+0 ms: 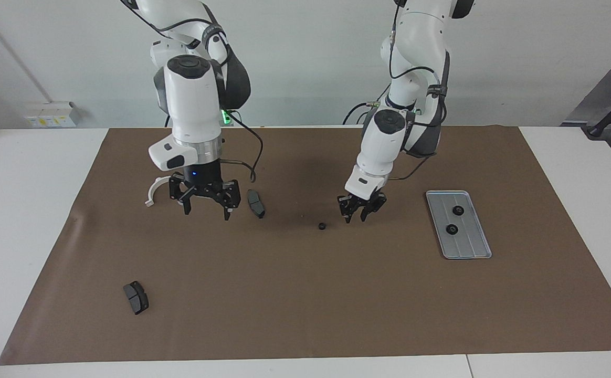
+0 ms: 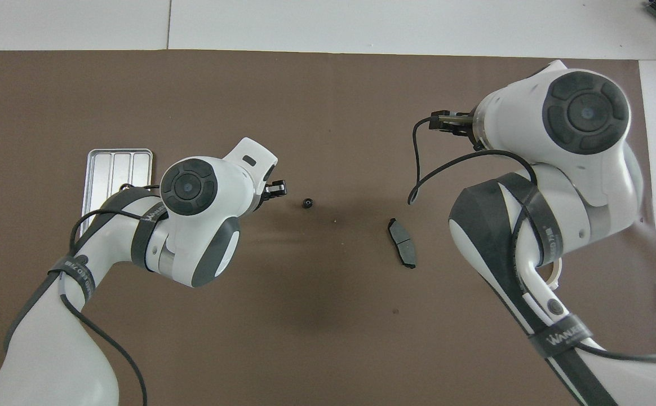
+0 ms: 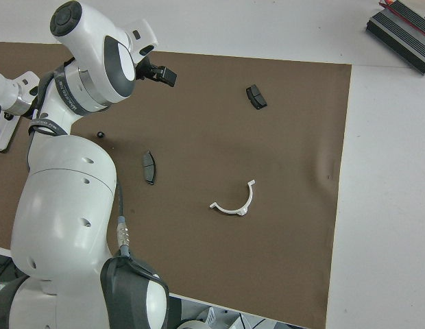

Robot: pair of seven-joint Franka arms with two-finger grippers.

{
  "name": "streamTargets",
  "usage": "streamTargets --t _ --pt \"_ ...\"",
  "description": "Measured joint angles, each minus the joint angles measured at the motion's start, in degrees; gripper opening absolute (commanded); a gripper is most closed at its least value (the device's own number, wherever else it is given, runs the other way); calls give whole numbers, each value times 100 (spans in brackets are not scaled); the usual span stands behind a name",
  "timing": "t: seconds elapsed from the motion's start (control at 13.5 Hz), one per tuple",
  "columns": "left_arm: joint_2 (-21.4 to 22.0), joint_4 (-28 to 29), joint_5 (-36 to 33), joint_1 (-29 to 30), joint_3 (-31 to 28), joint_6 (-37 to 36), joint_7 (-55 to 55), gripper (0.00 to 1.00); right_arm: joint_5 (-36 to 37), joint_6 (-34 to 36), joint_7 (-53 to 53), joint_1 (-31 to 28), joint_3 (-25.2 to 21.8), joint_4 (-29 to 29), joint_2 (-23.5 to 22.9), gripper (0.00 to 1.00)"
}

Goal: Pick bearing gear from pile to tray

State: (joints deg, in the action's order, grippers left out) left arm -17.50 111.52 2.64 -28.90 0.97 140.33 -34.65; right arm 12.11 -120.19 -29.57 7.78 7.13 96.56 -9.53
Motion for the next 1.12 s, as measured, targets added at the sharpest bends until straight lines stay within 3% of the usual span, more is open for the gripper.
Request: streamTargets --t 0.45,0.82,1.12 --pt "-572 -665 0 -350 -4 1 -488 48 -749 1314 1385 -34 -818 -126 780 100" --pt "-705 -710 0 -568 -12 -9 -585 47 -872 2609 2027 -248 -1063 -626 971 100" --pt "-748 -682 0 -604 -18 -13 -586 46 -979 2971 2375 -281 -1375 -654 1158 100"
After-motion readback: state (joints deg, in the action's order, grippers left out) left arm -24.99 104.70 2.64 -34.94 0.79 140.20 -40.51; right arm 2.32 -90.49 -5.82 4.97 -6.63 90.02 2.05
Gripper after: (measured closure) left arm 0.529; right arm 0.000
